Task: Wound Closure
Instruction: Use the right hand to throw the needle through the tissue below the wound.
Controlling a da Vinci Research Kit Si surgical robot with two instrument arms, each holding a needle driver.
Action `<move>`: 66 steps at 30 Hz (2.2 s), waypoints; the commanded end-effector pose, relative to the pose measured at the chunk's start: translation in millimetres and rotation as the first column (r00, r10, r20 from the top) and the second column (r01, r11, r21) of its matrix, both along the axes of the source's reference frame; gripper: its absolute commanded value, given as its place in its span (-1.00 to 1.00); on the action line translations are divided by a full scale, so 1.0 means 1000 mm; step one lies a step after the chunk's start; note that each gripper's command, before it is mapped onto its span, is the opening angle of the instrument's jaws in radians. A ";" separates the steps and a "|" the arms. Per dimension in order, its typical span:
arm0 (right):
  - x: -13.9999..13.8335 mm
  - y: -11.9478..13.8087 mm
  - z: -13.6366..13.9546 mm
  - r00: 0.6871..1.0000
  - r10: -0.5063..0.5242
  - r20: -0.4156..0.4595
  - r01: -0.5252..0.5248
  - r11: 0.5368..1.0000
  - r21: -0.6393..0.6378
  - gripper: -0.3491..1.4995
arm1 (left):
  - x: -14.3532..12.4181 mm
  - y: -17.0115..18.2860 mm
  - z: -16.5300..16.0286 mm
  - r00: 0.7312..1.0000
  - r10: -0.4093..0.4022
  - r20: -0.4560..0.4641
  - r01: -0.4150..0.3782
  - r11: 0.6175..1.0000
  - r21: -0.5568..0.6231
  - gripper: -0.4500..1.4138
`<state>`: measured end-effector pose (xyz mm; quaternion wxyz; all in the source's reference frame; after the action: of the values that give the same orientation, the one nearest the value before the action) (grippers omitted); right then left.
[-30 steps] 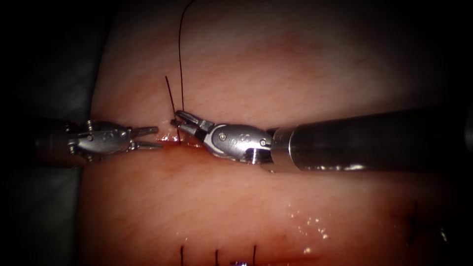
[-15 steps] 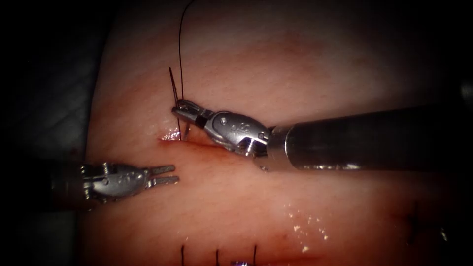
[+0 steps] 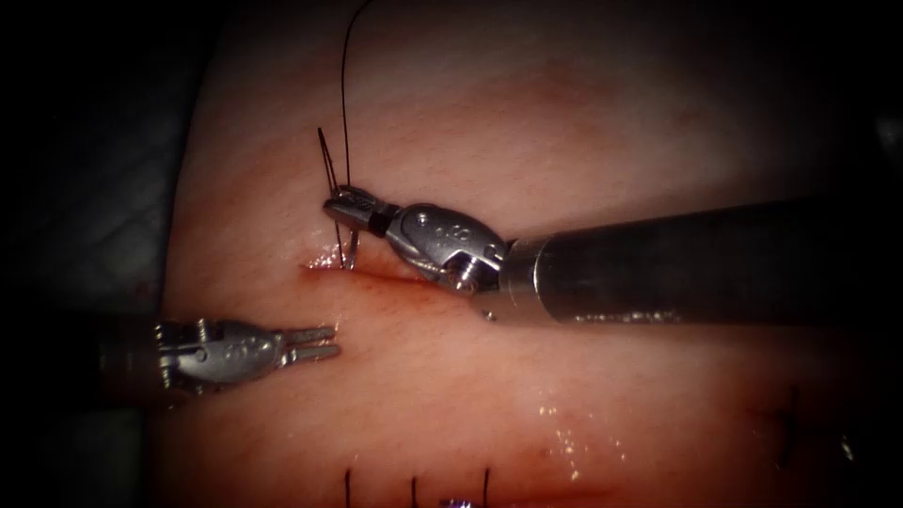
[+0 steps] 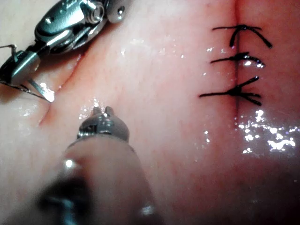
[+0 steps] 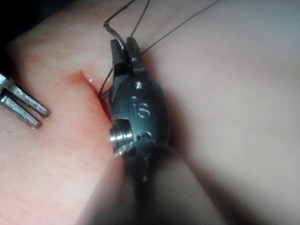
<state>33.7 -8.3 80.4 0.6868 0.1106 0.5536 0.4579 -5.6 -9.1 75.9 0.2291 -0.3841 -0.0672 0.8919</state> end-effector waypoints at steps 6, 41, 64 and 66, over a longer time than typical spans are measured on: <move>0.0007 0.0005 0.0007 0.999 0.012 -0.046 -0.008 0.998 0.070 -1.00 | -0.0002 -0.0001 0.0010 1.000 0.005 0.006 -0.005 1.000 0.000 -0.77; 0.0016 0.0002 0.0012 0.963 0.047 -0.267 0.064 0.918 0.391 -1.00 | 0.0001 -0.0004 0.0039 1.000 0.014 -0.017 -0.014 1.000 0.023 -0.82; 0.0029 -0.0016 0.0001 0.902 0.153 -0.404 0.153 0.762 0.630 -1.00 | 0.0003 0.0000 0.0041 1.000 0.015 -0.016 -0.015 1.000 0.025 -0.87; 0.0031 -0.0019 -0.0001 0.896 0.160 -0.415 0.170 0.739 0.651 -1.00 | 0.0003 0.0001 0.0041 1.000 0.015 -0.016 -0.014 1.000 0.026 -0.87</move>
<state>36.3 -10.4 79.9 0.4470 0.4636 0.4886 0.5886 -4.7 -8.8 79.4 0.2279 -0.3734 -0.0791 0.8957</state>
